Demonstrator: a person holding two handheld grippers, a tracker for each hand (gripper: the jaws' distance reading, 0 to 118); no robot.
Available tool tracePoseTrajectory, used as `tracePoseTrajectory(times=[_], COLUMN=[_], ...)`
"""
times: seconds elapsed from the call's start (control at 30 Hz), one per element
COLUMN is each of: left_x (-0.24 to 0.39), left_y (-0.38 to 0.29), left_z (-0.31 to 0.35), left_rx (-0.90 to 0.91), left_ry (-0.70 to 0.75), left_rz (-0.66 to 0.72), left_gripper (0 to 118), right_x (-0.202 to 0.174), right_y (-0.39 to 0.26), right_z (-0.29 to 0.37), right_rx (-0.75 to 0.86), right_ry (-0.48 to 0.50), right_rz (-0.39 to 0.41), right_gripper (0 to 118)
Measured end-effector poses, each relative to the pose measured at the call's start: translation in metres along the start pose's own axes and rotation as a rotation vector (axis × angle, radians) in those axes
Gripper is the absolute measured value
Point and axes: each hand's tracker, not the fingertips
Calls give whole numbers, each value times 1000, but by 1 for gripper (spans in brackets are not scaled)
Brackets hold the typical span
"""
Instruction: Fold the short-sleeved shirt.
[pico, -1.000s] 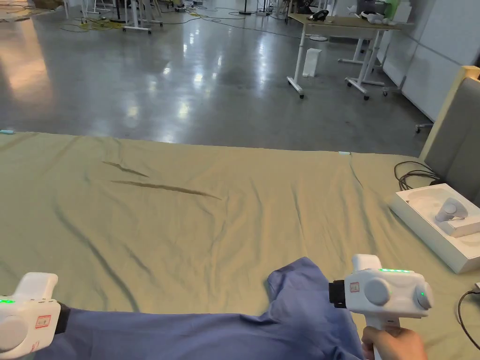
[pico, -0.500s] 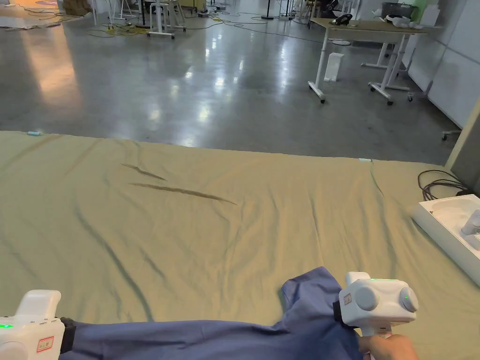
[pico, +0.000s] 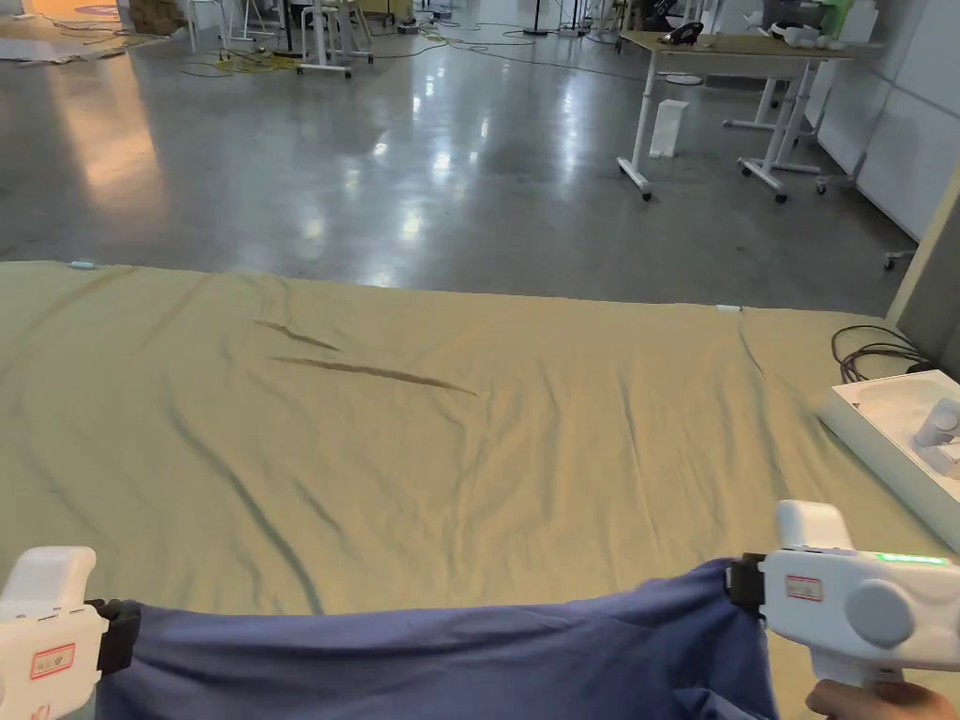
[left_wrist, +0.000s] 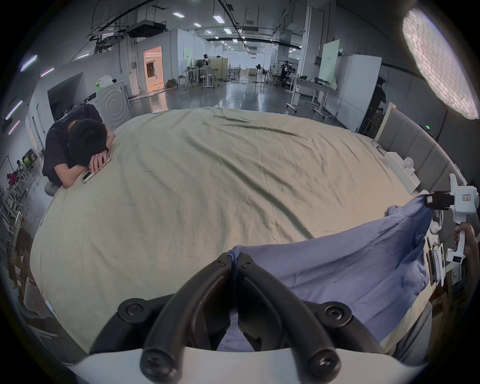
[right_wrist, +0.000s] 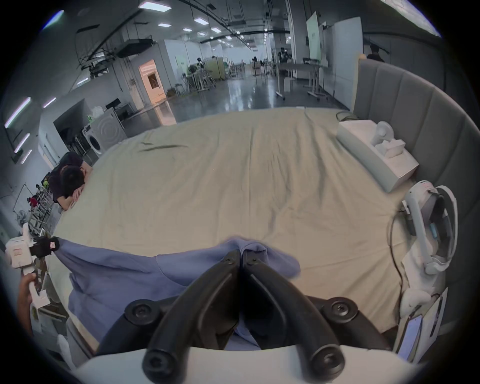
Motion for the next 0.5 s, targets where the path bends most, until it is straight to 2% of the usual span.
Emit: tracePoseTrajectory(times=[0.23, 0.4, 0.5], left_x=[-12, -15, -17], left_y=[-21, -51, -75], left_z=[50, 73, 79], left_rx=[21, -8, -55], left_ry=[-59, -103, -113], left_rz=[24, 35, 33], left_gripper=[4, 4, 4], right_x=[4, 8, 12], right_y=[-36, -83, -116], right_z=[74, 100, 108], right_rx=[32, -30, -83], right_ry=[8, -11, -20], right_rz=[26, 51, 28], right_gripper=[0, 0, 0])
